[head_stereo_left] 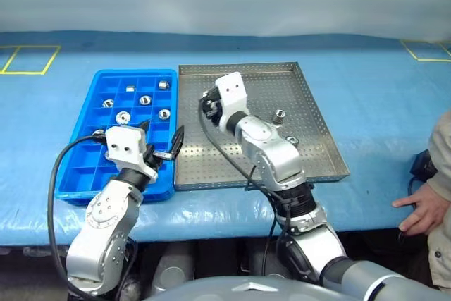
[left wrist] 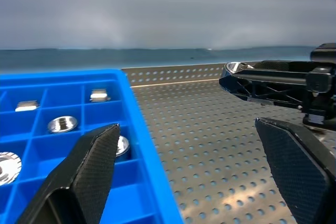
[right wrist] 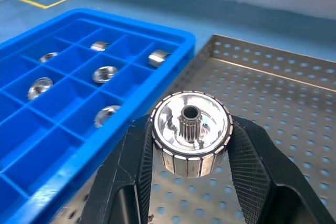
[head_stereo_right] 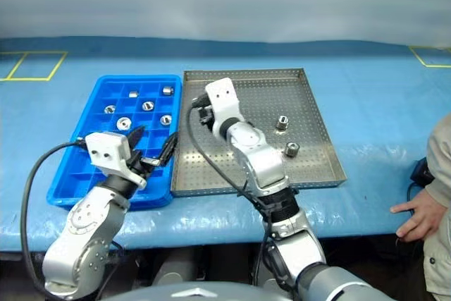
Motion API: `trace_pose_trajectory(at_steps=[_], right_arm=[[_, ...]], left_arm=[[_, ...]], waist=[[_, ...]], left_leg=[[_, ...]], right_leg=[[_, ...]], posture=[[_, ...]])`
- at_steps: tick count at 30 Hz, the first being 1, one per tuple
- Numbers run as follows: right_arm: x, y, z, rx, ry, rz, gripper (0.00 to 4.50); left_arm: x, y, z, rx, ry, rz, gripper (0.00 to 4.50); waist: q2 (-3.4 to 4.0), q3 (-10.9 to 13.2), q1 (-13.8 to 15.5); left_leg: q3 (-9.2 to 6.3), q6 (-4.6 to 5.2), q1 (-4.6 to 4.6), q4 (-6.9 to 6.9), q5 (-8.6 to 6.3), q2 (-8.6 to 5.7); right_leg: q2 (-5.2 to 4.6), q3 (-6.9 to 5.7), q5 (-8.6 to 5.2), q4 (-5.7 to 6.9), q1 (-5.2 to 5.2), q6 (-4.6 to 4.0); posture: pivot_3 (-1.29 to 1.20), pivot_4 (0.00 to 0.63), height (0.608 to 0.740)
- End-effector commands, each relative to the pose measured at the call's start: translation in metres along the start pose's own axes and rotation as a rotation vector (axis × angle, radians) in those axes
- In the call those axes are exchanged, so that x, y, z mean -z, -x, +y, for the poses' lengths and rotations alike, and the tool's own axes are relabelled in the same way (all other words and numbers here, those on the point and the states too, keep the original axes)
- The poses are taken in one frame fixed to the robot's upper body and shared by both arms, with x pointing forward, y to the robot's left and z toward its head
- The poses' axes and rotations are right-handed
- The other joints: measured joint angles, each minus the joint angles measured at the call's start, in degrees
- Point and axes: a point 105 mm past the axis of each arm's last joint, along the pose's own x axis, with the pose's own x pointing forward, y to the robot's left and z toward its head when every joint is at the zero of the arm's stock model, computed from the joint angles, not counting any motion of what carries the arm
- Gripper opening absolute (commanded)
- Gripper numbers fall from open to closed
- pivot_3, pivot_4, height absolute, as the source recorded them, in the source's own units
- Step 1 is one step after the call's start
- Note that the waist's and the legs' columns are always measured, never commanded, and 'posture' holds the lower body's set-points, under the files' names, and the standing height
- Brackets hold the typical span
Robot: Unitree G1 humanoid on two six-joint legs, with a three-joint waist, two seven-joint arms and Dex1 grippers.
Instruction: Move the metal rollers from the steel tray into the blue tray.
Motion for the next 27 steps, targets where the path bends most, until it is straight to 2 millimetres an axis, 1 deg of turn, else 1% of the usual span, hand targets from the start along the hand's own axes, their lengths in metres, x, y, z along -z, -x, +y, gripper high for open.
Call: trace_pose_trajectory(at_steps=[1, 3, 6, 8, 10, 13, 16, 20, 22, 24, 27], right_arm=[[-0.021, -0.006, 0.029, -0.110, 0.032, -0.078, 1.70], [-0.022, -0.008, 0.046, -0.179, 0.031, -0.081, 1.70], [-0.024, -0.007, 0.063, -0.251, 0.034, -0.086, 1.70], [-0.022, -0.006, 0.078, -0.312, 0.040, -0.081, 1.70], [-0.019, -0.005, 0.089, -0.358, 0.042, -0.074, 1.70], [-0.015, -0.004, 0.102, -0.414, 0.052, -0.065, 1.70], [-0.012, -0.003, 0.110, -0.454, 0.062, -0.059, 1.70], [-0.007, -0.003, 0.114, -0.472, 0.066, -0.046, 1.70], [-0.004, -0.004, 0.111, -0.464, 0.067, -0.034, 1.70], [0.001, -0.006, 0.106, -0.445, 0.069, -0.021, 1.70], [0.006, -0.010, 0.091, -0.390, 0.073, -0.002, 1.70]], left_arm=[[-0.019, 0.014, 0.009, -0.084, -0.043, -0.076, 4.50], [-0.016, 0.024, 0.017, -0.145, -0.061, -0.062, 4.50], [-0.016, 0.035, 0.024, -0.213, -0.053, -0.066, 4.50], [-0.015, 0.050, 0.032, -0.274, -0.072, -0.061, 4.50], [-0.014, 0.062, 0.038, -0.326, -0.086, -0.056, 4.50], [-0.011, 0.076, 0.046, -0.400, -0.099, -0.043, 4.50], [-0.011, 0.081, 0.048, -0.431, -0.098, -0.045, 4.50], [-0.011, 0.081, 0.046, -0.431, -0.101, -0.044, 4.50], [-0.010, 0.079, 0.045, -0.423, -0.099, -0.041, 4.50], [-0.010, 0.075, 0.042, -0.404, -0.093, -0.044, 4.50], [-0.009, 0.067, 0.037, -0.359, -0.091, -0.044, 4.50]], waist=[[0.00, 0.0, 0.9], [0.01, 0.0, 1.7], [0.04, 0.0, 3.2], [0.02, 0.0, 4.2], [0.03, 0.0, 4.9], [0.03, 0.0, 6.7], [0.03, 0.0, 9.0], [0.02, 0.0, 12.5], [0.00, 0.0, 14.1], [0.00, 0.0, 15.6], [-0.01, 0.0, 17.3]], left_leg=[[-0.02, 0.00, -0.01, 0.00, 0.00, -0.02], [-0.06, -0.01, -0.03, 0.00, 0.00, -0.01], [-0.13, -0.03, -0.04, -0.01, -0.01, -0.01], [-0.24, -0.05, -0.10, 0.00, -0.01, 0.01], [-0.25, -0.07, -0.15, 0.00, -0.02, 0.01], [-0.38, -0.10, -0.30, 0.00, -0.03, 0.03], [-0.47, -0.13, -0.44, 0.01, -0.01, 0.05], [-0.50, -0.15, -0.55, 0.01, -0.02, 0.05], [-0.47, -0.17, -0.62, 0.02, -0.02, 0.05], [-0.44, -0.18, -0.67, 0.02, -0.03, 0.05], [-0.41, -0.23, -0.68, 0.03, -0.06, 0.02]], right_leg=[[-0.03, -0.03, -0.02, 0.00, -0.01, 0.00], [-0.03, -0.07, -0.09, 0.00, -0.01, 0.06], [-0.07, -0.19, -0.37, -0.01, 0.00, -0.08], [-0.09, -0.32, -0.39, -0.03, -0.01, -0.10], [-0.11, -0.36, -0.41, -0.03, -0.06, -0.12], [-0.11, -0.52, -0.46, -0.04, -0.15, -0.17], [-0.06, -0.64, -0.49, -0.03, -0.26, -0.20], [-0.05, -0.74, -0.51, -0.04, -0.38, -0.20], [-0.04, -0.74, -0.51, -0.03, -0.72, -0.20], [-0.02, -0.74, -0.50, -0.03, -0.80, -0.19], [0.04, -0.75, -0.50, -0.03, -0.81, -0.19]], posture=[[0.40, 0.150, 0.740], [0.43, 0.150, 0.740], [0.47, 0.150, 0.740], [0.50, 0.150, 0.740], [0.53, 0.150, 0.740], [0.58, 0.150, 0.740], [0.60, 0.150, 0.740], [0.60, 0.150, 0.740], [0.59, 0.150, 0.740], [0.58, 0.150, 0.740], [0.55, 0.150, 0.740]])
